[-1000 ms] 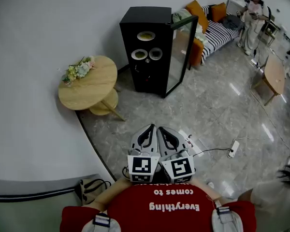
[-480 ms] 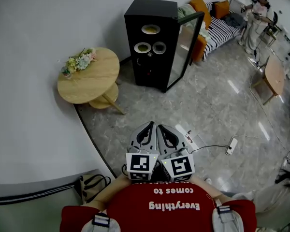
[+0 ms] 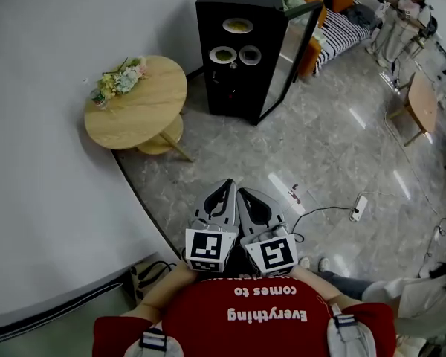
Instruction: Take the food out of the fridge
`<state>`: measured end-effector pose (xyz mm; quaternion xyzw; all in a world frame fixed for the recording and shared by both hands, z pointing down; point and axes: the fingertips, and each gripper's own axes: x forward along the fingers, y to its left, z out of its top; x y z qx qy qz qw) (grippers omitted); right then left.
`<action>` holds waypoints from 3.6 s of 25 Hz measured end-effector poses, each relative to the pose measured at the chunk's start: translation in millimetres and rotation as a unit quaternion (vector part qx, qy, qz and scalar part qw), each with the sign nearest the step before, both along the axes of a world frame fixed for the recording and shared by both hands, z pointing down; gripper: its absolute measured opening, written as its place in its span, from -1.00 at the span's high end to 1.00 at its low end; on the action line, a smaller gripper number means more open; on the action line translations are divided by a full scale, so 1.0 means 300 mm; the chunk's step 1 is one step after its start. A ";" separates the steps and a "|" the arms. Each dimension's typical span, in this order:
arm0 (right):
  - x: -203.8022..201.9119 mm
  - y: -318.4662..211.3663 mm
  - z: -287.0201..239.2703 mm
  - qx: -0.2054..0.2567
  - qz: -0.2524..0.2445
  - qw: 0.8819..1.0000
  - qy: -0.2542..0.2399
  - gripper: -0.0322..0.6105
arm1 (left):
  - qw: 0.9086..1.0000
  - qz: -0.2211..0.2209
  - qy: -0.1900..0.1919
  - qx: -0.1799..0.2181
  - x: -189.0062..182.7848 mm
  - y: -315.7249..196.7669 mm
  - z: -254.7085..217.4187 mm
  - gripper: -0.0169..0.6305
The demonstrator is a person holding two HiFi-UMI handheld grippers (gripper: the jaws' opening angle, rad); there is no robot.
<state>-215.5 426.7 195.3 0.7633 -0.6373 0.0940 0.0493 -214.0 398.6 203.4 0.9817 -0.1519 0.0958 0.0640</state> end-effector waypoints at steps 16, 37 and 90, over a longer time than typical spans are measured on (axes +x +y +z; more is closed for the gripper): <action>0.339 -0.236 0.061 0.005 0.029 0.999 -0.026 0.87 | 0.999 0.037 -0.028 -0.003 0.321 -0.218 0.064 0.93; 1.001 -0.726 0.059 0.014 -0.001 0.999 -0.038 0.86 | 0.998 0.030 -0.056 -0.007 0.958 -0.689 0.070 0.93; 1.968 -1.427 1.382 0.110 0.297 0.627 -0.711 0.34 | 0.977 0.017 -0.154 -0.149 1.114 -1.351 0.994 0.93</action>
